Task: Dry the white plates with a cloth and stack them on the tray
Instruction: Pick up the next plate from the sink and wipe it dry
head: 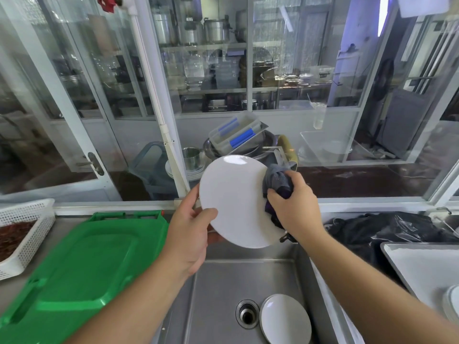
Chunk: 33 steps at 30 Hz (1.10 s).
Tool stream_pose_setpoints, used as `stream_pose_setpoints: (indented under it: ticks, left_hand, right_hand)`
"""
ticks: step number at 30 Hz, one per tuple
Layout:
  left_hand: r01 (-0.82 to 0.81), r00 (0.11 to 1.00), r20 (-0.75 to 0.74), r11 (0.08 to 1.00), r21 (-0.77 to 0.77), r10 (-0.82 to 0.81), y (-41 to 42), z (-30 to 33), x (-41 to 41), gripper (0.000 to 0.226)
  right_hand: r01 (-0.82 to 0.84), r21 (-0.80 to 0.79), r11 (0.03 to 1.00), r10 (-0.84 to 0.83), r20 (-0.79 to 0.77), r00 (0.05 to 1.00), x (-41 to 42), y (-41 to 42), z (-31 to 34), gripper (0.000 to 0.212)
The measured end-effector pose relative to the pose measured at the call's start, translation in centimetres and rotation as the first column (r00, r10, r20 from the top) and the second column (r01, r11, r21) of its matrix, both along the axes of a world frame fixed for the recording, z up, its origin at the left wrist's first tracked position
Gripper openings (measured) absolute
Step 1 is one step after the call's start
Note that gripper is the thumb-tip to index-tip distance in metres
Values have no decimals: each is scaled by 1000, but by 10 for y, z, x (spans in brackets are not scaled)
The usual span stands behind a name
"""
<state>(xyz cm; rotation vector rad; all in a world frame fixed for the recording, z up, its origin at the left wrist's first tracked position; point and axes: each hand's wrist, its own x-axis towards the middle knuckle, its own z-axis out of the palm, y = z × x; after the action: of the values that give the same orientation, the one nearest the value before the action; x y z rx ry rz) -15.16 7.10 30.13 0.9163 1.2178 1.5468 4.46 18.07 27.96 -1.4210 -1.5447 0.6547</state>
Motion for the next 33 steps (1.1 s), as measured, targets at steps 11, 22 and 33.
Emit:
stream_pose_setpoints:
  ticks: [11,22,33]
  left_hand:
    - [-105,992,65,994,-31,107,4,-19,6,66]
    - [100,989,116,995,-22,-97,-10,-28,22,66]
    - [-112,982,164,989,95,96,-5,3,-8,65]
  right_hand:
    - [-144,53,988,76,651,756,-12,-58,-21,32]
    - [-472,319,822,203,609,767,-36,-28,33,29]
    - [-137,184,973,30,489,872,-6,17,25,34]
